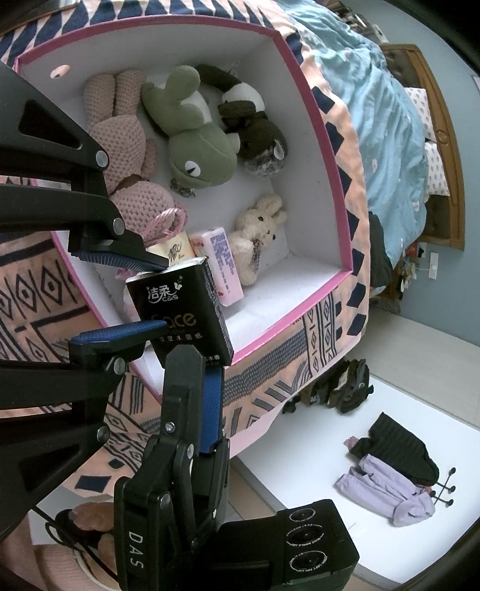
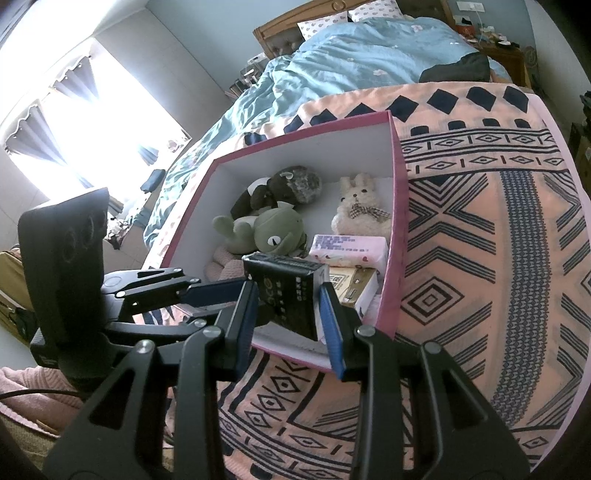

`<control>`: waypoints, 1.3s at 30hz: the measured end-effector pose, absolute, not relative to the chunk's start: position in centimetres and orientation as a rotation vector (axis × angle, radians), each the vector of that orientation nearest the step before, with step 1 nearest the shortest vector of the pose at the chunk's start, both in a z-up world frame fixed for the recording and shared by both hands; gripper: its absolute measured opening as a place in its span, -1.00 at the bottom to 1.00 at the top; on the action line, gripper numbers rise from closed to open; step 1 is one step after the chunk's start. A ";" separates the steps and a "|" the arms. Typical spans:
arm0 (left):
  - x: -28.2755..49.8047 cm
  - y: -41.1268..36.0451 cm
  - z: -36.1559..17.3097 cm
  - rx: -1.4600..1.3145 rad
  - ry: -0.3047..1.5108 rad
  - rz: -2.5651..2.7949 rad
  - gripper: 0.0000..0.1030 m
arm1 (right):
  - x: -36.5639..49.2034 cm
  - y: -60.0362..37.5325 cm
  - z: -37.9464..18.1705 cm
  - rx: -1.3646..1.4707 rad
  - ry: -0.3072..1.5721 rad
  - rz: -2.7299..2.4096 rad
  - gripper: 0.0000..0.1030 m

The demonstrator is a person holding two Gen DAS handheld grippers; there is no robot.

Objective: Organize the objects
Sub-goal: 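Move the black packet over the box interior with the right gripper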

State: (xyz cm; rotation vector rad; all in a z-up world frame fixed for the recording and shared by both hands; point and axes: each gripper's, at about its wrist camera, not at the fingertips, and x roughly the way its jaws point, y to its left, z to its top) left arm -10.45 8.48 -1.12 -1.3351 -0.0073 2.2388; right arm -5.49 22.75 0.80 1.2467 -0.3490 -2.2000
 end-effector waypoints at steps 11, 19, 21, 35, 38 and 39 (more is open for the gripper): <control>-10.6 8.5 -1.4 -1.353 -0.021 2.236 -0.48 | -5.8 22.8 0.3 1.263 -0.356 -2.197 -0.28; -10.7 8.6 -1.5 -1.360 -0.024 2.234 -0.48 | -6.0 22.9 0.0 1.275 -0.361 -2.196 -0.28; -10.7 8.6 -1.5 -1.360 -0.023 2.234 -0.48 | -6.1 22.9 0.0 1.276 -0.361 -2.196 -0.28; -10.8 8.6 -1.7 -1.369 -0.024 2.231 -0.48 | -6.2 22.8 -0.2 1.284 -0.361 -2.193 -0.28; -10.8 8.6 -1.8 -1.372 -0.023 2.230 -0.48 | -6.3 22.8 -0.2 1.286 -0.359 -2.193 -0.28; -10.8 8.6 -1.8 -1.372 -0.023 2.231 -0.48 | -6.4 22.8 -0.3 1.286 -0.359 -2.193 -0.28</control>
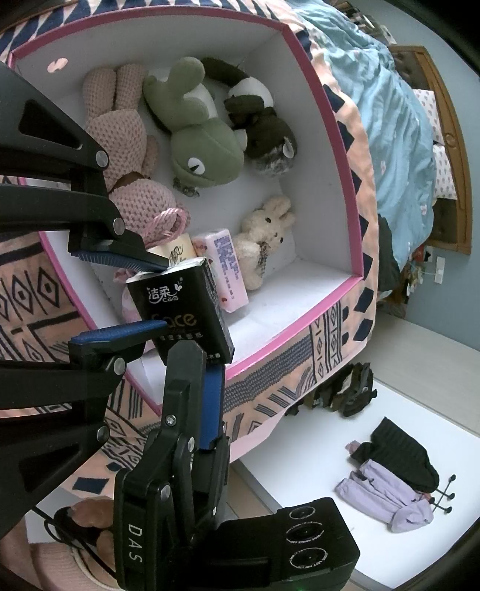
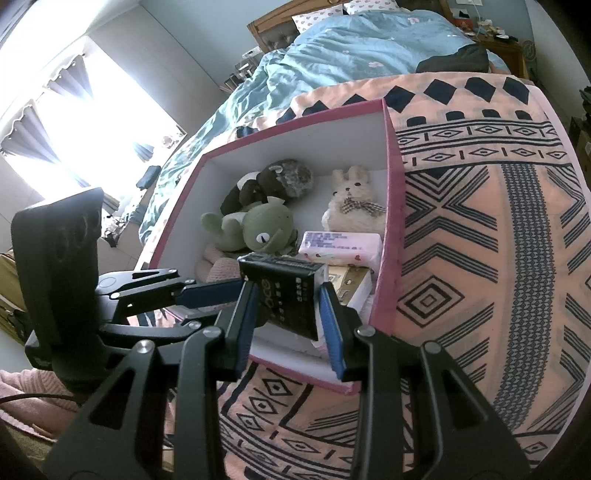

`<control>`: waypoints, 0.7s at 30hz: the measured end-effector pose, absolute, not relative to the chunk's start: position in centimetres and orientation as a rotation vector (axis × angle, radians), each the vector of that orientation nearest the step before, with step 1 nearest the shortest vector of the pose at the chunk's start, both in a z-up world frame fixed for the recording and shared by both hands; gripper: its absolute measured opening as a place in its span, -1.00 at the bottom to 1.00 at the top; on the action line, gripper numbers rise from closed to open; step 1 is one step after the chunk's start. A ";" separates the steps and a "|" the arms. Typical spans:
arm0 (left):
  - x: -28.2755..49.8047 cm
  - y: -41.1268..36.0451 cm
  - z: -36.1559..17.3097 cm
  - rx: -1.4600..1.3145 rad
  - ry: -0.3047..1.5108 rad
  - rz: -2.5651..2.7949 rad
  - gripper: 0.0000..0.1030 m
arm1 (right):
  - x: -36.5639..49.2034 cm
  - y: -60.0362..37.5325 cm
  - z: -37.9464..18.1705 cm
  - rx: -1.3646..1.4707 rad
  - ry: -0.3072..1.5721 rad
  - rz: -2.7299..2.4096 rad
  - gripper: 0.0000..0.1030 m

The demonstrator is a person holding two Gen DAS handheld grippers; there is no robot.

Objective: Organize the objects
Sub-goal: 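Move the black packet over the box interior with the right gripper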

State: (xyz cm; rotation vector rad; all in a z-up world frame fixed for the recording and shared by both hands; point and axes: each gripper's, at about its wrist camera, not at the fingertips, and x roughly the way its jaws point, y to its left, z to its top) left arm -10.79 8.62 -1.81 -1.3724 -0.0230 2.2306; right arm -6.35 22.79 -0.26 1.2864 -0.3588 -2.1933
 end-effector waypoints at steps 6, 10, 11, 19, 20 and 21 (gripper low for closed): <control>-10.9 8.6 -1.9 -1.377 -0.025 2.229 -0.48 | -6.5 22.9 -0.4 1.289 -0.357 -2.193 -0.28; -11.0 8.6 -2.0 -1.386 -0.028 2.225 -0.48 | -6.6 22.9 -0.6 1.294 -0.357 -2.191 -0.28; -11.1 8.6 -2.1 -1.387 -0.029 2.224 -0.48 | -6.7 22.9 -0.7 1.295 -0.358 -2.190 -0.28; -11.1 8.6 -2.2 -1.393 -0.031 2.222 -0.48 | -6.9 23.0 -1.0 1.304 -0.360 -2.190 -0.28; -11.2 8.6 -2.2 -1.393 -0.029 2.222 -0.48 | -7.0 23.0 -1.0 1.305 -0.359 -2.190 -0.28; -11.2 8.6 -2.3 -1.396 -0.029 2.222 -0.48 | -7.0 22.9 -1.0 1.306 -0.359 -2.190 -0.28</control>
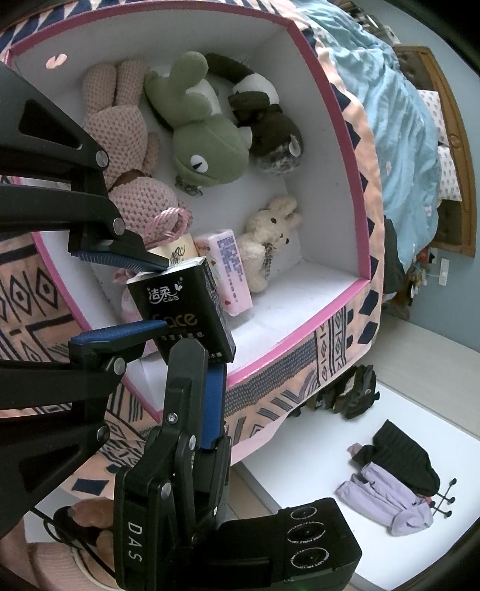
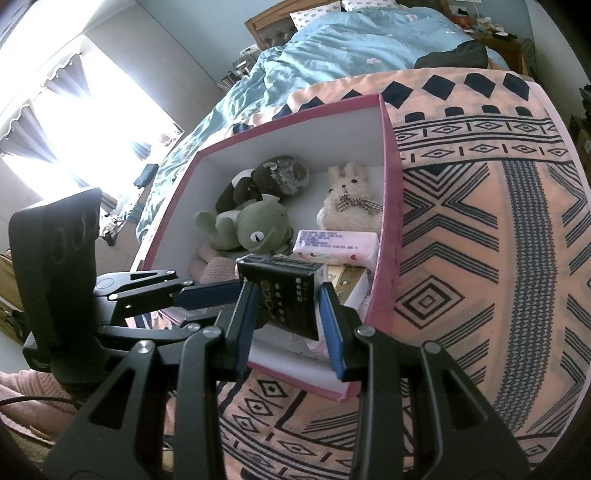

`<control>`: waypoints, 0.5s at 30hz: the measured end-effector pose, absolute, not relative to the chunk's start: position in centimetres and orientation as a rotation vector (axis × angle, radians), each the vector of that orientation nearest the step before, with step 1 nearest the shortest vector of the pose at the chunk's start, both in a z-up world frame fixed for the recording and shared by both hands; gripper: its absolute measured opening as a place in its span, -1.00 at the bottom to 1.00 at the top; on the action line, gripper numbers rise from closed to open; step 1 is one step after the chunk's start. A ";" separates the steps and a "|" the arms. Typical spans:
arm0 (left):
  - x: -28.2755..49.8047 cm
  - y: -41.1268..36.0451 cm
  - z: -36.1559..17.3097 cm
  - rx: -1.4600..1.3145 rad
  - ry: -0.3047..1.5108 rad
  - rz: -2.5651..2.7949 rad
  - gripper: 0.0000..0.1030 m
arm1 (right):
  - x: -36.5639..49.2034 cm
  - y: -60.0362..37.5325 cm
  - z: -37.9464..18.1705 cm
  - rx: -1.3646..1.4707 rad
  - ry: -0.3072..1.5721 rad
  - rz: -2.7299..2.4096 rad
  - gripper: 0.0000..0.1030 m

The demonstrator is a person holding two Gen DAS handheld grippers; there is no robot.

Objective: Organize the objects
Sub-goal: 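Move the black packet over the box interior with the right gripper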

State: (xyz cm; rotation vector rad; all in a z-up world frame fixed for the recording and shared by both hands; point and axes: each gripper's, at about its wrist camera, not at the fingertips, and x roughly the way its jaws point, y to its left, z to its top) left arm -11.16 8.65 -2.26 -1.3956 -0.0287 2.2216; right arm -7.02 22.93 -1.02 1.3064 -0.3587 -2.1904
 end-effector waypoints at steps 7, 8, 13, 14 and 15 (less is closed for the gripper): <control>-11.4 8.8 -2.7 -1.406 -0.034 2.219 -0.48 | -7.3 22.9 -1.3 1.316 -0.359 -2.187 -0.28; -11.4 8.8 -2.8 -1.407 -0.034 2.218 -0.48 | -7.3 22.9 -1.3 1.317 -0.358 -2.186 -0.28; -11.5 8.7 -2.8 -1.415 -0.036 2.215 -0.48 | -7.4 22.8 -1.4 1.319 -0.358 -2.186 -0.28; -11.5 8.7 -2.8 -1.416 -0.037 2.215 -0.48 | -7.4 22.8 -1.4 1.320 -0.359 -2.186 -0.28; -11.5 8.7 -2.9 -1.418 -0.037 2.215 -0.48 | -7.4 22.8 -1.4 1.322 -0.359 -2.186 -0.28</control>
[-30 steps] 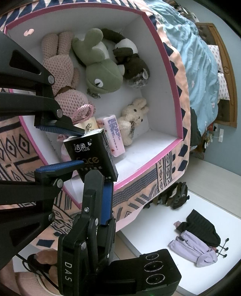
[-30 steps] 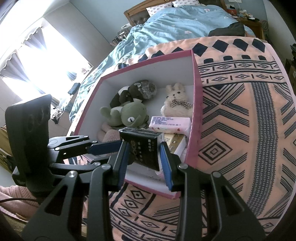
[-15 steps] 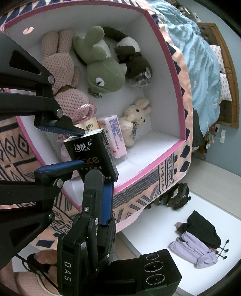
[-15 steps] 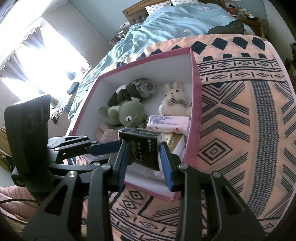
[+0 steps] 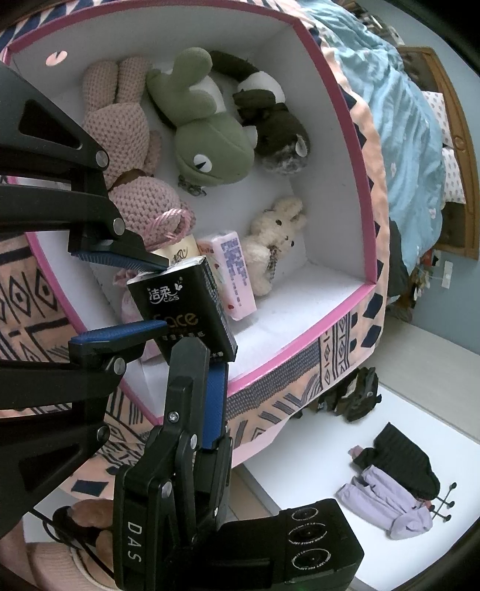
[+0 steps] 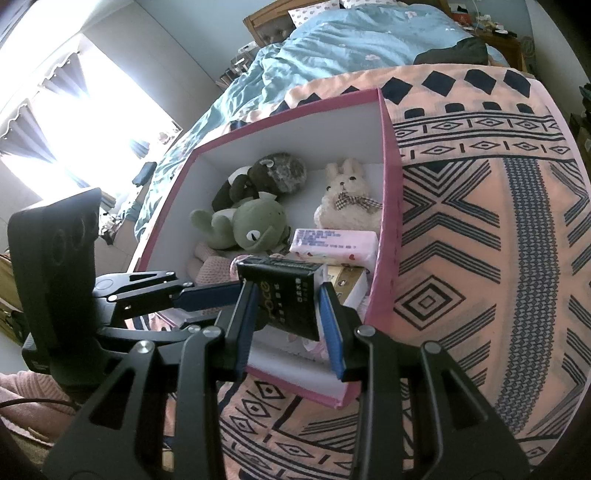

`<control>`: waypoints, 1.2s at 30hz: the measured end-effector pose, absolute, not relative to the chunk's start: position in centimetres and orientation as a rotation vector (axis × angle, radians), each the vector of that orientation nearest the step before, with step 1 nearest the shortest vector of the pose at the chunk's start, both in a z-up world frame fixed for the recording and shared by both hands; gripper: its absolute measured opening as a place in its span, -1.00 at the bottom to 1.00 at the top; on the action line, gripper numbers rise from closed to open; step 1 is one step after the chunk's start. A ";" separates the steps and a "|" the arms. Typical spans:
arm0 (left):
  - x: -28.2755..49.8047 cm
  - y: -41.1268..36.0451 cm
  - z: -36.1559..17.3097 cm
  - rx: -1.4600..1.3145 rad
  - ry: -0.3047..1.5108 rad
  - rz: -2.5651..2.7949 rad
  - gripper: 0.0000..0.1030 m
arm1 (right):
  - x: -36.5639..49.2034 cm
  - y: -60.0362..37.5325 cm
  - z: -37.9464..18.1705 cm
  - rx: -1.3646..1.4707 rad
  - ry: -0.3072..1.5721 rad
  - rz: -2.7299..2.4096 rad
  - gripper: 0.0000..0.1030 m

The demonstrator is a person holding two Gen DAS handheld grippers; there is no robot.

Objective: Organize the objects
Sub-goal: 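Move the black packet over the box interior with the right gripper, then lower the black packet onto the cream packet and open the right gripper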

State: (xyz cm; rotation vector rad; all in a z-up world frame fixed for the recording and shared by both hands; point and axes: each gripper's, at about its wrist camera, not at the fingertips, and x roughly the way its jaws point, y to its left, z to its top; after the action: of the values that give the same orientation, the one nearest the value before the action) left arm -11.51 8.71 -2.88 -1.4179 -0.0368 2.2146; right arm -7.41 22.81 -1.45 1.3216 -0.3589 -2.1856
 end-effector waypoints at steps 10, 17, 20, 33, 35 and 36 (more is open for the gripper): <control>-11.6 8.7 -3.0 -1.428 -0.041 2.209 -0.48 | -7.7 22.7 -1.7 1.333 -0.345 -2.184 -0.28; -12.0 8.7 -3.5 -1.446 -0.050 2.197 -0.48 | -8.0 22.2 -1.8 1.350 -0.306 -2.197 -0.28; -12.2 8.7 -3.8 -1.460 -0.056 2.186 -0.48 | -8.2 21.9 -1.8 1.358 -0.274 -2.212 -0.28; -10.8 7.5 -3.1 -1.426 0.017 2.280 0.07 | -7.4 21.2 -1.4 1.372 -0.180 -2.292 -0.26; -9.7 7.0 -2.5 -1.391 0.040 2.323 0.27 | -6.7 21.3 -0.8 1.344 -0.179 -2.298 -0.13; -9.3 6.7 -2.2 -1.373 0.044 2.342 0.45 | -6.3 21.4 -0.5 1.329 -0.173 -2.307 -0.11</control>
State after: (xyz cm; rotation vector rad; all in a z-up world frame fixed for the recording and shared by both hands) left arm -9.33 6.69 -2.20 -1.3734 0.0444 2.3417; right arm -6.31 21.35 -0.52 1.3291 -0.1733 -2.3068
